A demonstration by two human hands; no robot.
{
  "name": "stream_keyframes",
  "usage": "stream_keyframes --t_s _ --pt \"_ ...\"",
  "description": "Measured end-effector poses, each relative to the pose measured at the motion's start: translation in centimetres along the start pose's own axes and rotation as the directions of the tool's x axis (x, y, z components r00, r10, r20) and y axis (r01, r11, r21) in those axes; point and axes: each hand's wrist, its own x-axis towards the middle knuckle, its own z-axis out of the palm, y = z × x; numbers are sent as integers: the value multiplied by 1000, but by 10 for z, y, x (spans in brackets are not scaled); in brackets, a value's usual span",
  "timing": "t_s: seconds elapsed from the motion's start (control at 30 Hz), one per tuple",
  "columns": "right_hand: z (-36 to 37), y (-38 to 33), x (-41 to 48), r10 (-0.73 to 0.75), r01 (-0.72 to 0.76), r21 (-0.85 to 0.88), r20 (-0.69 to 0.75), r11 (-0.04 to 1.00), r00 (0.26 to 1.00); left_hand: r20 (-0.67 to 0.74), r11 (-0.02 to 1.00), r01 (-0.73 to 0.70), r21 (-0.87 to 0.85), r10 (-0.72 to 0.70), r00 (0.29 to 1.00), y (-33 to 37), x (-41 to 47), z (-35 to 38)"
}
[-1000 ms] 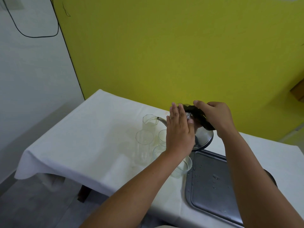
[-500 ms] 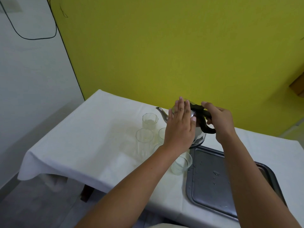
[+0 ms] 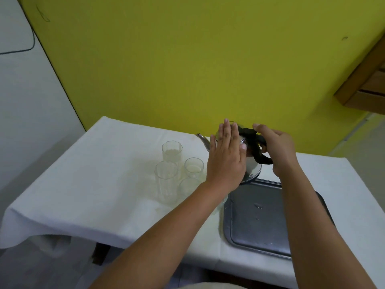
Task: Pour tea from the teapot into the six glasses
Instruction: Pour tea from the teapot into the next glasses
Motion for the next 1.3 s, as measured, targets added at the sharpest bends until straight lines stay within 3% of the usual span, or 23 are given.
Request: stream_keyframes --t_s 0.4,0.87,1.3 --pt "-19 18 1 -20 17 -246 -9 969 1000 126 982 116 -146 -97 987 8 -26 21" --pt "-11 27 -8 -54 45 -419 -11 907 998 150 964 153 -219 -122 981 -4 -44 25" --pt "-12 28 -14 -43 22 -426 -42 905 998 179 966 134 -220 -95 979 -7 -47 28"
